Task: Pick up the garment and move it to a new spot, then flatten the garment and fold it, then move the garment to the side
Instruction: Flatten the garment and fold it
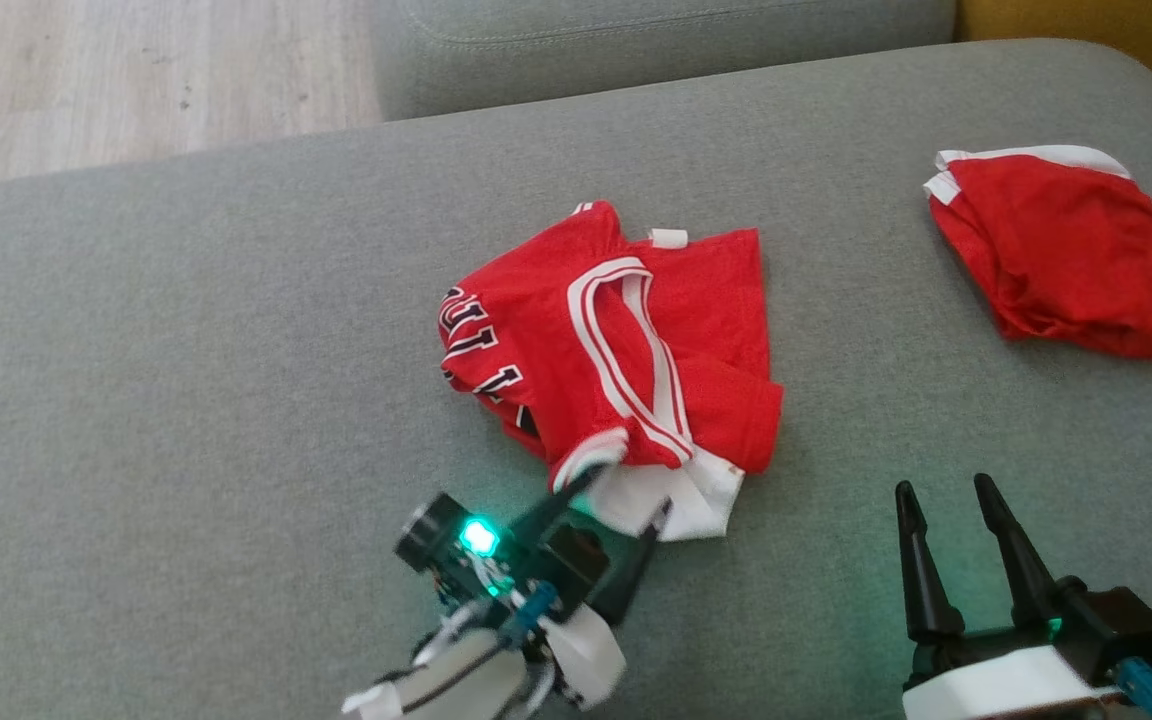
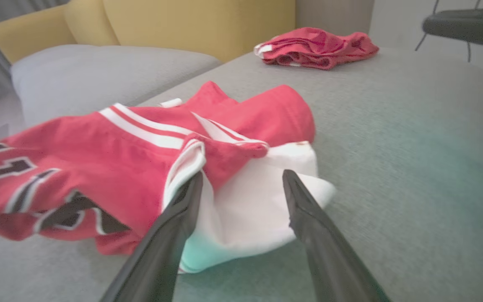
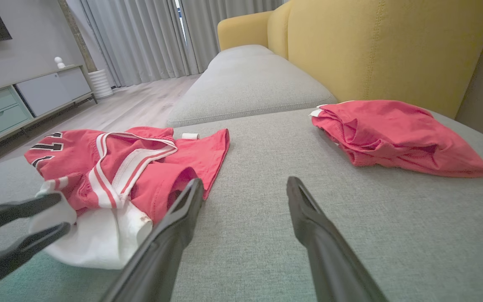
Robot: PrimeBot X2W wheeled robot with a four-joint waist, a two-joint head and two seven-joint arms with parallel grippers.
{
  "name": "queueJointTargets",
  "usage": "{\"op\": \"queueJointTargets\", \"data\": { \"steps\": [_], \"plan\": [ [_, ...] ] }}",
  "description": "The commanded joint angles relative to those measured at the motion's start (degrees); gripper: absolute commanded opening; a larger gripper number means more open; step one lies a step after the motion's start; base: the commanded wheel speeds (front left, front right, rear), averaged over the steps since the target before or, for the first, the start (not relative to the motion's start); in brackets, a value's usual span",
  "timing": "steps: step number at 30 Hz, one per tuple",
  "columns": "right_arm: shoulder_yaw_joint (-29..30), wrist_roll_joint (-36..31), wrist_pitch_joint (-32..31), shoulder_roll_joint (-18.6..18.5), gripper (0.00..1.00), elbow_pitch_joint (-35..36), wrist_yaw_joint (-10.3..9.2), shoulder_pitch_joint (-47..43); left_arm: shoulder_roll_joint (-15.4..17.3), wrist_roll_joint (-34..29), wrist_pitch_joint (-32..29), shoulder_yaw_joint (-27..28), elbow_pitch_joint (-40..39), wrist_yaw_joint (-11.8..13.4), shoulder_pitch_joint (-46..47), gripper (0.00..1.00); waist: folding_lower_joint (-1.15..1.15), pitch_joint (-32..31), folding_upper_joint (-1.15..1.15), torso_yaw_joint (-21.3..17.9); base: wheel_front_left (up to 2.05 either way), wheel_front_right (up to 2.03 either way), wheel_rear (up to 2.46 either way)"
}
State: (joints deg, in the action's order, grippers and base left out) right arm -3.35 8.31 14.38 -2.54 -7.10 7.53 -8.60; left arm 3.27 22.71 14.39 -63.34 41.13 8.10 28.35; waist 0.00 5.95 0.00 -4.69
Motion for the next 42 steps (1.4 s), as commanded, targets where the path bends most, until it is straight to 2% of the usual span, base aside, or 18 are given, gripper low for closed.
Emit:
{"op": "queueJointTargets", "data": {
  "steps": [1, 5, 10, 13, 19, 25, 26, 27, 29, 31, 35, 39, 42],
  "plan": [
    [-1.2, -0.2, 0.6, -0.3, 1.0, 1.9, -0.04, 2.3, 1.0, -1.2, 0.6, 3.5, -2.0, 1.2, 2.1, 1.0, 0.0, 0.1, 0.0, 0.4, 0.0, 0.0, 0.0],
    [-1.4, 0.2, 0.6, -0.3, 1.0, 1.7, -0.04, 2.4, 2.1, -2.8, 0.6, 6.6, -2.4, 1.2, 1.2, 1.0, 0.0, -0.1, 0.0, 1.0, 0.0, 0.0, 0.0],
    [-1.6, 0.4, 0.6, -0.3, 1.0, 1.6, -0.04, 2.7, 1.4, -3.3, 0.6, 7.2, 1.2, -1.4, 0.1, 1.0, 0.0, -0.4, 0.0, 1.2, 0.0, 0.0, 0.0],
    [-1.8, 0.4, 0.6, -0.3, 1.0, 1.5, -0.04, 2.9, 0.6, -2.4, 0.3, 6.4, 6.1, -3.3, -0.3, 1.0, 0.0, -0.4, 0.0, 1.0, 0.0, 0.0, 0.0],
    [-2.1, 0.2, 0.6, -0.3, 1.0, 1.7, -0.04, 3.3, -0.3, -0.8, -1.1, 5.6, 13.1, -3.1, 1.4, 1.0, 0.0, 0.3, 0.0, 0.1, 0.0, 0.0, 0.0],
    [-2.1, 0.0, 0.6, -0.3, 1.0, 1.7, -0.04, 3.5, -0.4, 0.7, -0.3, 4.7, 13.1, -3.2, 2.8, 1.0, 0.0, 0.5, 0.0, -0.4, 0.0, 0.0, 0.0],
    [-2.1, -0.1, 0.6, -0.3, 1.0, 1.6, -0.04, 3.5, -0.4, 0.8, 0.0, 4.5, 12.4, -3.0, 3.1, 0.25, 0.0, 0.4, 0.0, -0.5, 0.0, 0.0, 0.0],
    [-2.0, -0.2, 0.6, -0.3, 1.0, 1.6, -0.04, 3.4, -0.4, 1.1, 0.2, 4.7, 11.5, -2.7, 3.3, 0.0, 0.0, 0.4, 0.0, -0.5, 0.0, 0.0, 0.0],
    [-1.7, -0.2, 0.6, -0.3, 1.0, 1.6, -0.04, 3.2, -0.4, 0.8, 0.5, 4.6, 9.4, -2.1, 3.9, 0.0, 0.0, 0.0, 0.0, -0.4, 0.0, 0.0, 0.0],
    [-1.3, -0.2, 0.6, -0.3, 1.0, 1.6, -0.04, 2.9, -0.4, -0.4, 0.6, 5.9, 3.9, -0.6, 4.8, 0.0, 0.0, -0.5, 0.0, 0.1, 0.0, 0.0, 0.0],
    [-1.4, 0.3, 0.6, -0.3, 1.0, 1.7, -0.04, 2.3, 0.2, -3.1, 0.6, 12.5, -10.3, 1.8, 5.9, 0.0, 0.0, -1.8, 0.0, 1.1, 0.0, 0.0, 0.0],
    [-1.8, 0.7, 0.6, -0.3, 1.0, 1.5, -0.04, 2.0, 0.3, -0.5, 0.6, 24.6, -24.0, 0.2, 4.6, 0.0, 0.0, -3.3, 0.0, 1.8, 0.0, 0.0, 0.0],
    [-2.1, 0.9, 0.6, -0.3, 1.0, 1.3, -0.04, 1.7, 0.1, 3.2, 0.6, 33.3, -29.3, -2.1, 2.4, 0.0, 0.0, -4.5, 0.0, 2.0, 0.0, 0.0, 0.0]
  ]
}}
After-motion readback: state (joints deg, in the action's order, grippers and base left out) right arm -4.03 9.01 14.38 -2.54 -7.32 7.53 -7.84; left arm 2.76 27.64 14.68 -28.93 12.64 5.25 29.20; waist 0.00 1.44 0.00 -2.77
